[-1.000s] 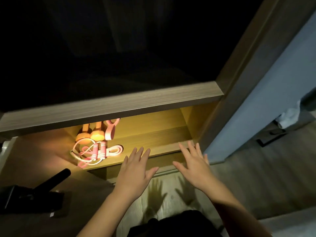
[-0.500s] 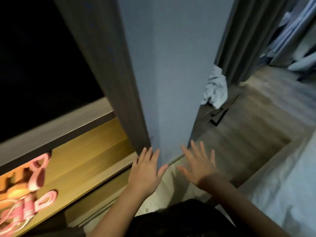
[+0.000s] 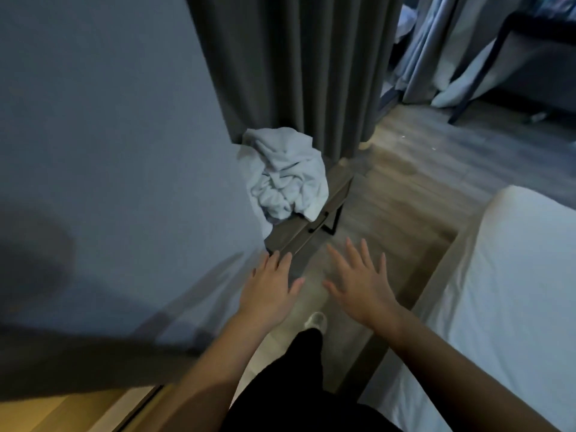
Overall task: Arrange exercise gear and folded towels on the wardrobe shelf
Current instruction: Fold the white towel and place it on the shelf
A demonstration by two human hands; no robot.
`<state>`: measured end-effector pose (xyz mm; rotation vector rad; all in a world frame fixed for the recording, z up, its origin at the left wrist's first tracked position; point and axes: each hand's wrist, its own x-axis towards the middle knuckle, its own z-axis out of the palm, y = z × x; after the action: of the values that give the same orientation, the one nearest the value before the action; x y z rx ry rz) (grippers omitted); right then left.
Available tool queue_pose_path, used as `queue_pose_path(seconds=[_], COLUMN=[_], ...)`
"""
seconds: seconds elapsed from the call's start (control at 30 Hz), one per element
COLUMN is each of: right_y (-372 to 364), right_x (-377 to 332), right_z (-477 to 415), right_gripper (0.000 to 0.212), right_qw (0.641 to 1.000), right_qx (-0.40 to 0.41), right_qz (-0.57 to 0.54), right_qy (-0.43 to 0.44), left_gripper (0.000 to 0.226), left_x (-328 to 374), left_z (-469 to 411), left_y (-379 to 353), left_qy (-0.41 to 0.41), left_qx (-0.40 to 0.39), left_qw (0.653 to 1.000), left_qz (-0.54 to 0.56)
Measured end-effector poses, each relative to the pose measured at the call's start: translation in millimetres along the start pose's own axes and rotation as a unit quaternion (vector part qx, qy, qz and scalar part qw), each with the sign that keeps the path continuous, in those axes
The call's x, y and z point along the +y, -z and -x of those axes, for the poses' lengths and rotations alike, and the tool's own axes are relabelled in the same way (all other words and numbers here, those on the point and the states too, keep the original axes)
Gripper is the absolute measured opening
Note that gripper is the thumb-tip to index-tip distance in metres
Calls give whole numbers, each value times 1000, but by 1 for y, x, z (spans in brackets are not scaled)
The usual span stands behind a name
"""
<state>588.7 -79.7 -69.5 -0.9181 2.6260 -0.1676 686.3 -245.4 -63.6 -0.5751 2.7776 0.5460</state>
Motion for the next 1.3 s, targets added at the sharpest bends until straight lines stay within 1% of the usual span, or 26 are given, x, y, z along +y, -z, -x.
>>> queue_pose_path(seconds=[0.07,0.1,0.23,0.33,0.43,0.53,0.6,0.63,0.7,0.8,0.87,0.97,1.03,1.07,1.1,1.13,1.17,1.23,1.3], right_y=[11,18,45,62,80,97,104,107,115,121,118,109,100,96,91,86,82,81,92], right_x=[22,33,71,90,103,112,115,115,115,111,102,77,57,47,39,32,26,19,16], right_z=[-38,-60,-153,-215,-276,-329,-367,-386,-430,-489,-525,-573,-594,-601,-607,-612,-615,-622,-627], right_gripper=[71,71,72,72,73,77,79,80,81,84,87,94,101,104,105,103,99,89,72], right_qw=[1000,1000,1000,1000,999,998,994,991,983,963,944,916,899,891,883,876,872,873,882], right_qx=[10,16,30,11,8,-18,-41,-50,-71,-119,-140,-172,-181,-184,-182,-180,-179,-172,-155], right_qz=[3,3,5,11,28,27,38,43,63,106,143,164,166,166,164,159,153,123,35], right_qy=[-5,-6,-4,15,44,63,95,114,159,219,264,324,362,381,400,417,429,440,443], left_gripper=[66,66,63,60,60,63,64,65,68,92,105,111,104,92,75,59,49,47,48], left_x=[9,13,30,39,39,29,18,12,3,-7,-12,-25,-33,-35,-37,-39,-38,-36,-33], left_z=[-45,-70,-171,-237,-296,-339,-362,-373,-394,-421,-433,-455,-467,-472,-475,-477,-477,-478,-479], left_y=[5,7,26,45,62,76,81,82,80,74,63,51,47,46,46,47,51,62,83], left_qy=[-3,-5,5,52,83,148,186,200,247,336,372,403,425,433,434,422,400,346,312], left_qx=[-15,-9,43,63,78,73,85,95,118,113,115,117,120,132,155,187,222,284,307], left_qw=[1000,1000,999,997,992,982,971,965,939,884,857,835,827,823,821,820,824,839,843], left_qz=[4,-4,-19,14,54,96,120,139,206,305,338,355,349,342,339,338,333,310,314])
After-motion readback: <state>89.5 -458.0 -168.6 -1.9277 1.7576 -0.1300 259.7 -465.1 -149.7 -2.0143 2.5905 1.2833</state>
